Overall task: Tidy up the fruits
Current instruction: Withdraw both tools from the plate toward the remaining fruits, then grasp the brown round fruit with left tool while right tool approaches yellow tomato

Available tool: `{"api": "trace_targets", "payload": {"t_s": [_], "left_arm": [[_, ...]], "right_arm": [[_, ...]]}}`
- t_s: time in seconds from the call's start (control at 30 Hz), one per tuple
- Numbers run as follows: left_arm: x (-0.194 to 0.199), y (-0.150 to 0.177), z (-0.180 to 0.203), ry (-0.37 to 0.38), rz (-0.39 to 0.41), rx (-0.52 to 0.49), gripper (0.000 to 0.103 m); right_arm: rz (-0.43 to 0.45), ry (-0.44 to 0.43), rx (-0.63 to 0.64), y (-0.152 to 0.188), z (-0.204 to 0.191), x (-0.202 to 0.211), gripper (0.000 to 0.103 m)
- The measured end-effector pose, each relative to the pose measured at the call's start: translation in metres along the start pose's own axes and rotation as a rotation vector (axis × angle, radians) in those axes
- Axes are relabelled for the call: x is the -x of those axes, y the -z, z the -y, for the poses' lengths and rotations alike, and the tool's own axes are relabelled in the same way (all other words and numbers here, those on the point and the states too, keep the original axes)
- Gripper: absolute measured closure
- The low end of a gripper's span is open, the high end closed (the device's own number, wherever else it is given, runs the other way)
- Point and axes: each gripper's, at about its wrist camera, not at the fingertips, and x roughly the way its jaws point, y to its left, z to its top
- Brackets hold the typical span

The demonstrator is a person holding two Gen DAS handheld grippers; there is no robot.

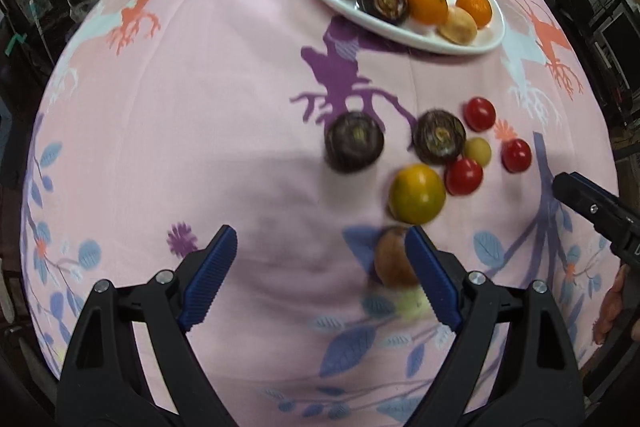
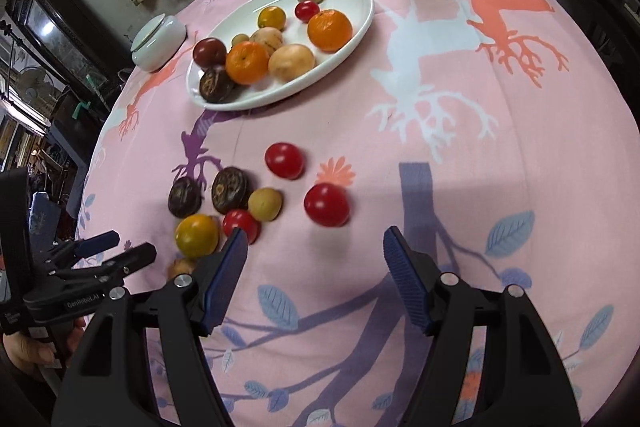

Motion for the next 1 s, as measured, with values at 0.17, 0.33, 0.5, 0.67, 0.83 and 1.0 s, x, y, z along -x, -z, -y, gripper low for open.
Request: {"api": "trace_targets", "payload": {"t_s": [0.17,0.33,0.5,0.67,0.83,1.0], "left_arm": [[0.002,0.013,0.009,0.018,-0.004,-0.002,0.015],[0.001,0.021,0.021,0.057,0.014,-0.009,0.015],[-0.007,0.023,0.034,0.062,0.024,-0.02,0.017],[-0.016,0.021,0.046,0.048,0.023,-0.062,0.018],[-0.029,0.02,0.052,0.033,0.007,-0.103,0.046],[-0.035,0.023,0.051,0.055,-0.006,-0.119,0.064]], "right_arm": [[0.009,0.004,0.024,0.013,-0.006,0.007,0.032],[-0.018,0.007,0.019,0.027,-0.001,0.013,0.032],[-0.027,0.021,0.0,0.039,0.01,0.02,0.032],[-0.025,0.032,-0.022,0.047,0.021,0.028,0.032],[-0.022,0.044,-0.041,0.052,0.028,0.032,0.032],[-0.025,0.043,-0.033,0.051,0.025,0.03,0.032]]}}
